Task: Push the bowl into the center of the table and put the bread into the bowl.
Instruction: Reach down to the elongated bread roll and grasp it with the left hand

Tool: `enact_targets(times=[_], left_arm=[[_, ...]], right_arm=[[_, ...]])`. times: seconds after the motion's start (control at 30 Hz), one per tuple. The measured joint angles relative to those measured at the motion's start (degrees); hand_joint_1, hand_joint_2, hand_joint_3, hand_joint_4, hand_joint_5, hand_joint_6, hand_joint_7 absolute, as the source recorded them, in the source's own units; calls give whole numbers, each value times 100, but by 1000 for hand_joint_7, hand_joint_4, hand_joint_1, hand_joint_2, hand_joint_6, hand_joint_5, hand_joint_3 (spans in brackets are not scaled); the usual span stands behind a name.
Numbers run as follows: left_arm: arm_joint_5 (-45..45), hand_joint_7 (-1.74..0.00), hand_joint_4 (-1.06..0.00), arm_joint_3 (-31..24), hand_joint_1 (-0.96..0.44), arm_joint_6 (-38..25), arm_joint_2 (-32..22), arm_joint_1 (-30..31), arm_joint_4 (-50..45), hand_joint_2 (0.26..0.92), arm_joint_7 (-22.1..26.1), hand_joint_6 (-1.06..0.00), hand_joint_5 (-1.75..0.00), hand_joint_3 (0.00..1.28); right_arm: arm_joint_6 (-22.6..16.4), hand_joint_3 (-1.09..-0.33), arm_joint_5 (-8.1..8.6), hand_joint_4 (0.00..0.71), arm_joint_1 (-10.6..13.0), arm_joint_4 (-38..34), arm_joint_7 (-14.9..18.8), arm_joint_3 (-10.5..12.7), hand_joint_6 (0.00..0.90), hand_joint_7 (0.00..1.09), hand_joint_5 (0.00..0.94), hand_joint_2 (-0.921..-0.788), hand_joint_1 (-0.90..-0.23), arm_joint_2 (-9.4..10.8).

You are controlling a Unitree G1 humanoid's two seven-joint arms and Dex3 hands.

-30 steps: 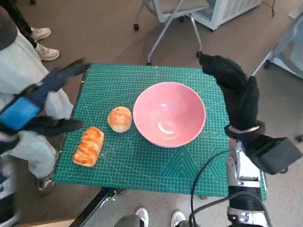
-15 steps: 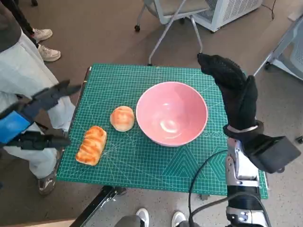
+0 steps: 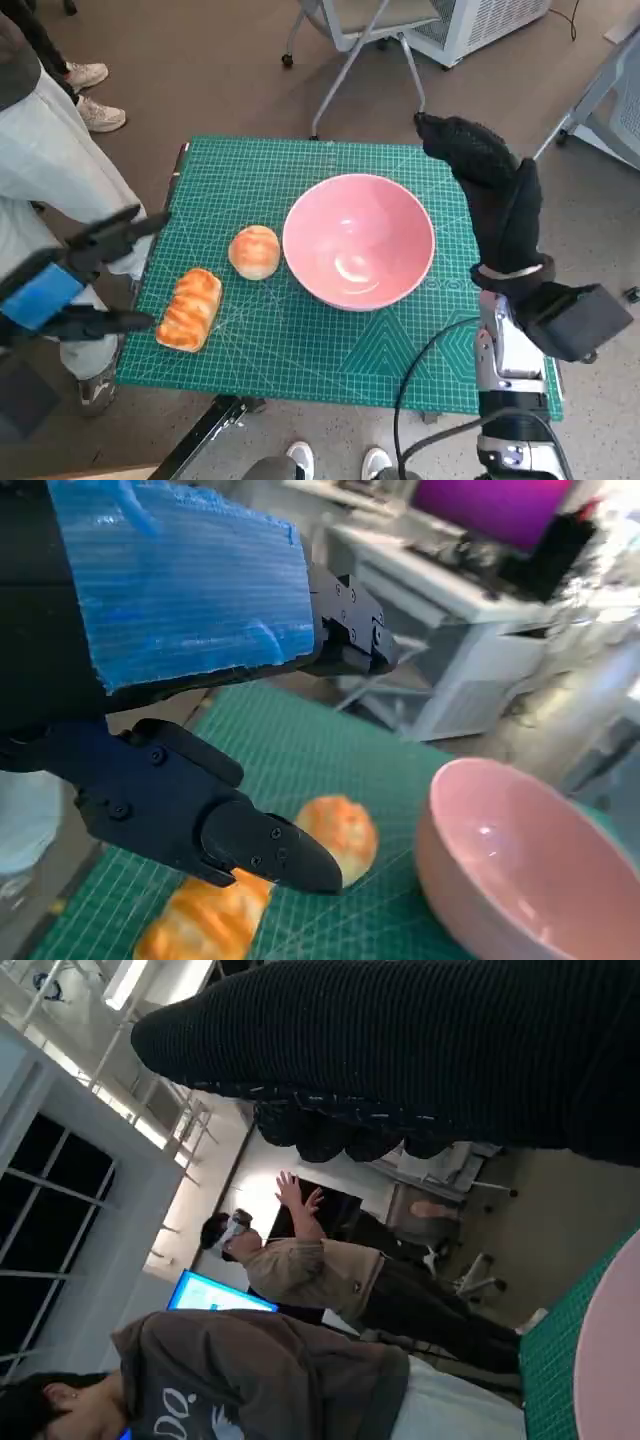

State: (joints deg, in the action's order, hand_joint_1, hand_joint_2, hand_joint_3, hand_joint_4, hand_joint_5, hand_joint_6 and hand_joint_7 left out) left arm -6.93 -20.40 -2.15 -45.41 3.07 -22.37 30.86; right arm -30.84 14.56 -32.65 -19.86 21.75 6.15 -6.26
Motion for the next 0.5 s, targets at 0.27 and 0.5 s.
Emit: enact_targets(times=[0.27, 0.5], left_arm=[[-944, -11, -238, 506, -431, -677, 260, 182, -269, 887, -423, -371, -4, 13], [-1465, -4, -262, 1050, -428, -1018, 604, 172, -77, 908, -749, -369, -9, 11]], right_arm=[[0, -773, 98, 202, -3, -39, 20, 24, 61, 563, 1, -921, -694, -11], [1, -773, 100, 202, -4, -72, 23, 34, 59, 566, 1, -921, -695, -14]])
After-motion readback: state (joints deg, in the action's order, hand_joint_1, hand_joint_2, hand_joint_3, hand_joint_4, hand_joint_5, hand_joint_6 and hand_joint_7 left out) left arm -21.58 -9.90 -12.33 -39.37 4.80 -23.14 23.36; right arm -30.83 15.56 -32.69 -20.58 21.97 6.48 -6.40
